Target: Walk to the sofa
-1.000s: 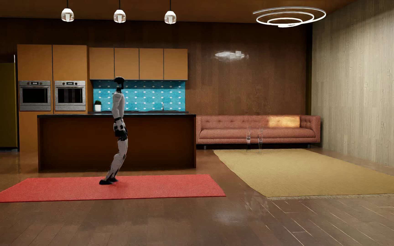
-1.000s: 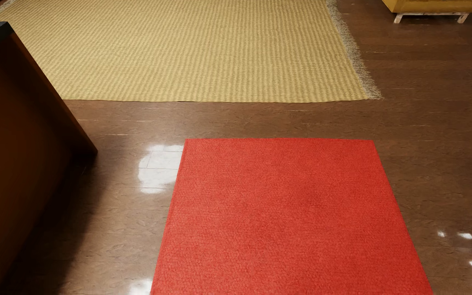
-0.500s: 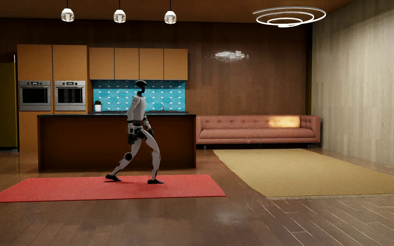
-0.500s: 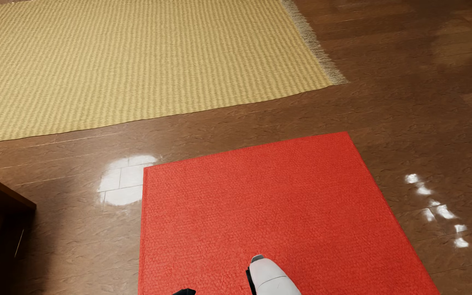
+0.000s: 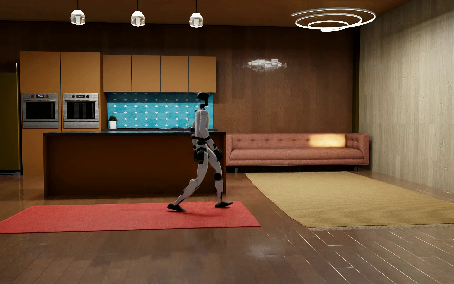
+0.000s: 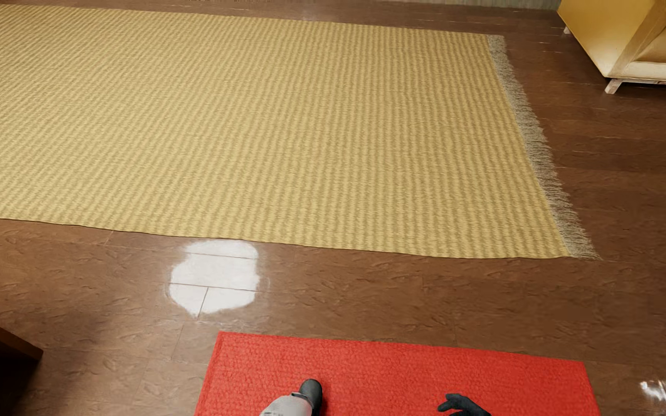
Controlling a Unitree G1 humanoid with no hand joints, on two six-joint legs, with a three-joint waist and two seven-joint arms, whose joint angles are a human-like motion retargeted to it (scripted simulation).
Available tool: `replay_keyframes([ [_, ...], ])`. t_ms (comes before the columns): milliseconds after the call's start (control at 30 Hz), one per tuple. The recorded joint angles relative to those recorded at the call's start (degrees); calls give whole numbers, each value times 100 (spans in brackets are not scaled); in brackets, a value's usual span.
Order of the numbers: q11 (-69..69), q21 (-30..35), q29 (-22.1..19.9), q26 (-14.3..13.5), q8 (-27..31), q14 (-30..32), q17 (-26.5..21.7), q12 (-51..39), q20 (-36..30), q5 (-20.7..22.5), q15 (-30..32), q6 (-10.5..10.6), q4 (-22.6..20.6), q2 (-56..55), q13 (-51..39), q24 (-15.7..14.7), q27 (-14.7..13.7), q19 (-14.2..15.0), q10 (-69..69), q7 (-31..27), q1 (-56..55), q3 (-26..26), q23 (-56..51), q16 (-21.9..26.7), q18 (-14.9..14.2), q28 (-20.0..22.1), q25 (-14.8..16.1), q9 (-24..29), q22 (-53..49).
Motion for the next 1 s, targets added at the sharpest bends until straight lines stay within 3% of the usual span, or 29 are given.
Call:
replay_keyframes([
  [67,453,-152,0,0,0,2391,119,55,-98,-185,616,-187,-173,236,46,0,0,0,578,0,-357,170,258,-28,0,0,0,12,76],
  [100,1034,-215,0,0,0,3034,245,14,-180,-385,1480,-364,-332,195,199,0,0,0,1076,0,-366,215,450,-42,0,0,0,44,164],
  [133,1987,-109,0,0,0,3024,334,10,-208,-514,2644,-451,-505,-9,384,0,0,0,1294,0,-65,79,662,-30,0,0,0,34,228],
  [167,3169,-21,0,0,0,2921,372,11,-25,-584,3372,-446,-684,-582,559,0,0,0,1438,0,192,-99,750,-80,0,0,0,-15,248],
  [200,4326,245,0,0,0,2630,364,-72,-39,-707,2933,-489,-820,-1111,664,0,0,0,1381,0,653,-297,830,-33,0,0,0,57,89],
  [233,4981,361,0,0,0,2203,359,-190,13,-750,1981,-441,-811,-1624,778,0,0,0,1200,0,1230,-594,851,-26,0,0,0,119,1],
  [300,4867,347,0,0,0,1393,307,-589,-20,-646,1047,-107,-635,-2673,1001,0,0,0,762,0,2191,-1335,1054,-9,0,0,0,65,-191],
  [333,4135,425,0,0,0,916,258,-806,-218,-655,1015,2,-542,-2944,1162,0,0,0,447,0,2780,-1682,1033,109,0,0,0,75,-400],
  [400,2229,355,0,0,0,68,152,-1197,46,-695,1381,199,-343,-3390,1339,0,0,0,-42,0,3718,-2092,1166,191,0,0,0,49,-633],
  [467,409,485,0,0,0,-630,110,-1548,538,-740,2387,227,-281,-3691,1368,0,0,0,-199,0,4278,-2331,1331,273,0,0,0,-135,-785],
  [500,-1963,459,0,0,0,-707,100,-1670,783,-747,2924,279,-292,-3923,1375,0,0,0,-193,0,4461,-2326,1413,267,0,0,0,-221,-804],
  [533,-35,553,0,0,0,-565,72,-1730,824,-747,2463,316,-171,-4156,1369,0,0,0,-68,0,4623,-2479,1406,361,0,0,0,-226,-951],
  [567,496,656,0,0,0,-218,57,-1610,1141,-580,2522,408,3,-4260,1327,0,0,0,173,0,4867,-2640,1485,365,0,0,0,-155,-1104],
  [600,1006,686,0,0,0,512,62,-1488,1298,-460,2811,517,169,-4377,1328,0,0,0,768,0,4795,-2747,1595,259,0,0,0,-247,-1017],
  [633,1474,670,0,0,0,1681,73,-1303,1357,-172,2607,706,428,-4203,1310,0,0,0,1803,0,4581,-2776,1741,74,0,0,0,-210,-833],
  [667,1551,569,0,0,0,2612,113,-1142,1271,24,2297,686,397,-3992,1233,0,0,0,3277,0,3909,-2642,1782,8,0,0,0,-215,-744],
  [700,1488,401,0,0,0,2622,150,-1079,1110,252,2015,718,504,-3582,1208,0,0,0,4753,0,3221,-2513,1654,-66,0,0,0,-93,-620],
  [733,1281,457,0,0,0,2265,142,-1068,704,194,1882,636,478,-3037,1119,0,0,0,5570,0,2548,-2293,1475,-69,0,0,0,8,-525],
  [767,1053,437,0,0,0,2191,157,-921,703,67,1821,455,318,-2572,1072,0,0,0,5615,0,1940,-1951,1235,-184,0,0,0,18,-388],
  [800,819,490,0,0,0,2390,136,-655,569,41,1740,309,279,-2183,948,0,0,0,5016,0,1440,-1543,988,-51,0,0,0,76,-705],
  [833,615,501,0,0,0,2889,58,-621,273,-84,1658,245,199,-1702,841,0,0,0,3839,0,1148,-1258,770,-143,0,0,0,126,-191],
  [867,375,357,0,0,0,3140,45,-443,493,-79,1555,209,202,-1372,778,0,0,0,2497,0,814,-991,511,-200,0,0,0,48,-38],
  [900,145,256,0,0,0,2548,-1,-310,521,-95,1371,193,139,-896,736,0,0,0,1101,0,746,-829,294,-197,0,0,0,-4,111],
  [933,-29,59,0,0,0,535,-72,-212,353,13,1128,265,93,-544,667,0,0,0,364,0,760,-746,86,-161,0,0,0,-106,135],
  [967,-33,-114,0,0,0,2156,-154,-83,225,45,800,300,138,-347,641,0,0,0,-1676,0,637,-689,-63,-100,0,0,0,-251,138],
  [1000,-10,-268,0,0,0,2377,-190,32,100,131,591,343,138,-176,608,0,0,0,-1841,0,525,-617,-64,-71,0,0,0,-297,197],
])
